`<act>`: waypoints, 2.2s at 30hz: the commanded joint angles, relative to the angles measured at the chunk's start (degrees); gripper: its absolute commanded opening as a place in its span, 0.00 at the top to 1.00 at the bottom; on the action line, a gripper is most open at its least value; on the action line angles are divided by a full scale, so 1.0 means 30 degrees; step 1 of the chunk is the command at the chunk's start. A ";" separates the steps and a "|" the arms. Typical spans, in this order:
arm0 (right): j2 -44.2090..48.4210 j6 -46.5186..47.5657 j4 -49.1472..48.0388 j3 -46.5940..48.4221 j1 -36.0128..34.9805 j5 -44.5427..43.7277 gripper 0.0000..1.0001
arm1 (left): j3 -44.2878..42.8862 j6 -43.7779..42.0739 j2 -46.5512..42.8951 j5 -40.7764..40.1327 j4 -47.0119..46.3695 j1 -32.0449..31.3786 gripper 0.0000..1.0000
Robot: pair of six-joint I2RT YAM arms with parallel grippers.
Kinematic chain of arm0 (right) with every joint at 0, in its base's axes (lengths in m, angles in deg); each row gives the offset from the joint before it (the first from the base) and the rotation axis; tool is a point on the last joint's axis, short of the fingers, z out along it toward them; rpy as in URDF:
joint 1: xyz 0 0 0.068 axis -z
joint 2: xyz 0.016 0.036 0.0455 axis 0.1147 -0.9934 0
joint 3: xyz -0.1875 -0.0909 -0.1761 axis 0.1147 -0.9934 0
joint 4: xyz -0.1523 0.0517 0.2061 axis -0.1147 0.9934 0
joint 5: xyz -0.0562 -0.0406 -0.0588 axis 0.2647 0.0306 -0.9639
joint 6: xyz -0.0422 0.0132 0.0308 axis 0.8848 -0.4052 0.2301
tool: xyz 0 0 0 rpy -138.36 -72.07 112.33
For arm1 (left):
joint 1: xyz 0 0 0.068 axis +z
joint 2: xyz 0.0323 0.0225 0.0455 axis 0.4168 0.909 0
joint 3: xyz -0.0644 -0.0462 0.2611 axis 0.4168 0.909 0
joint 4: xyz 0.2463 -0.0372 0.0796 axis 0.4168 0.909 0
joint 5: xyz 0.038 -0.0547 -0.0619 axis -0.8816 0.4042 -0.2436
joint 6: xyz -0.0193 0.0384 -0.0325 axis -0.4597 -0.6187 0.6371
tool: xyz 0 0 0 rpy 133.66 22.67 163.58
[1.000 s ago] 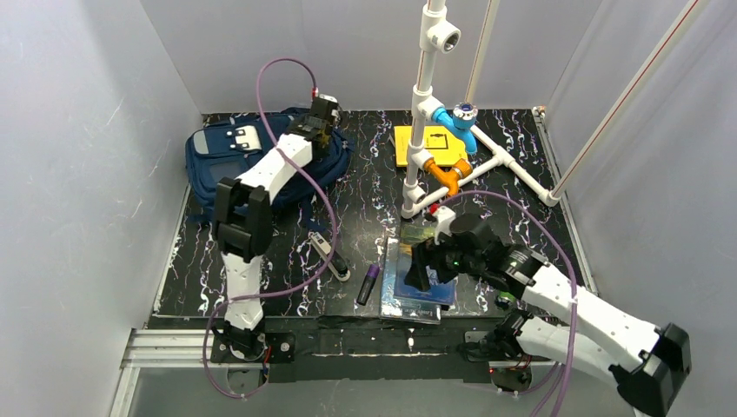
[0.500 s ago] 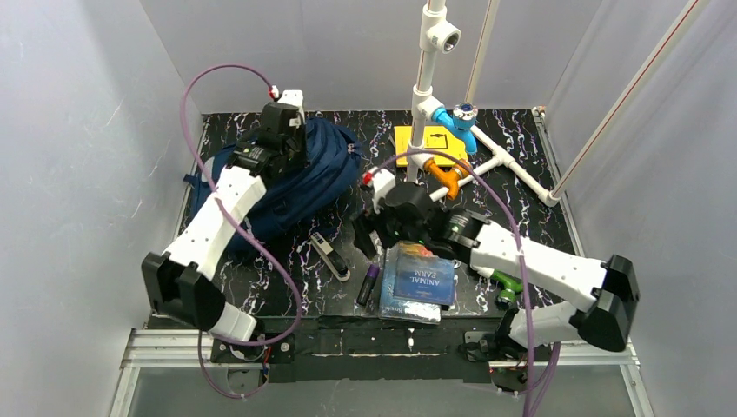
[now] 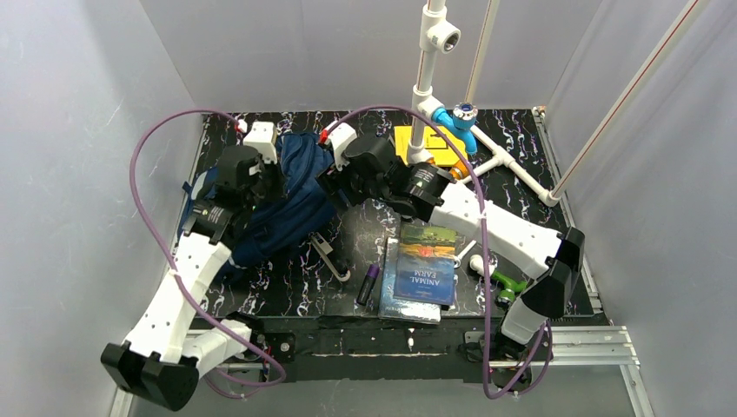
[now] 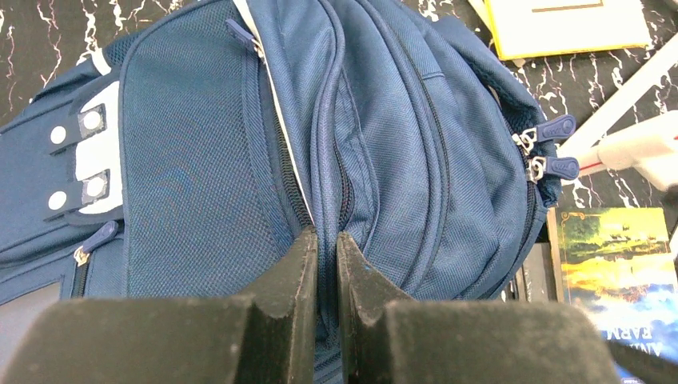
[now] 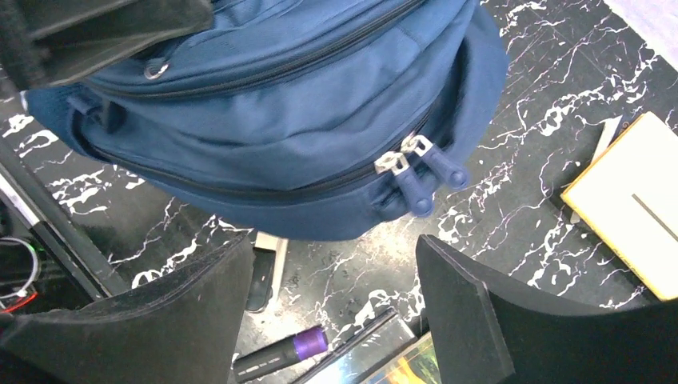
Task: Pack the student bag
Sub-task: Pick up the student bag at the center of the board.
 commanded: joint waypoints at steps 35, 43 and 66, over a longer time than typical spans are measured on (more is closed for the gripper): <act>-0.2198 0.5432 -0.3976 -0.0988 0.0122 0.3169 0.08 | 0.4208 -0.2348 -0.4752 0.4668 -0.6891 0.0293 1.00; -0.1363 0.4582 -0.6818 -0.3025 -0.0581 0.2037 0.68 | 0.4296 -0.1884 -0.4703 0.4854 -0.6815 0.0302 1.00; -0.1403 -0.1124 -0.6153 -0.1183 -0.0765 -0.7351 0.99 | 0.3842 1.0658 -0.4978 0.4940 0.0255 0.0295 0.02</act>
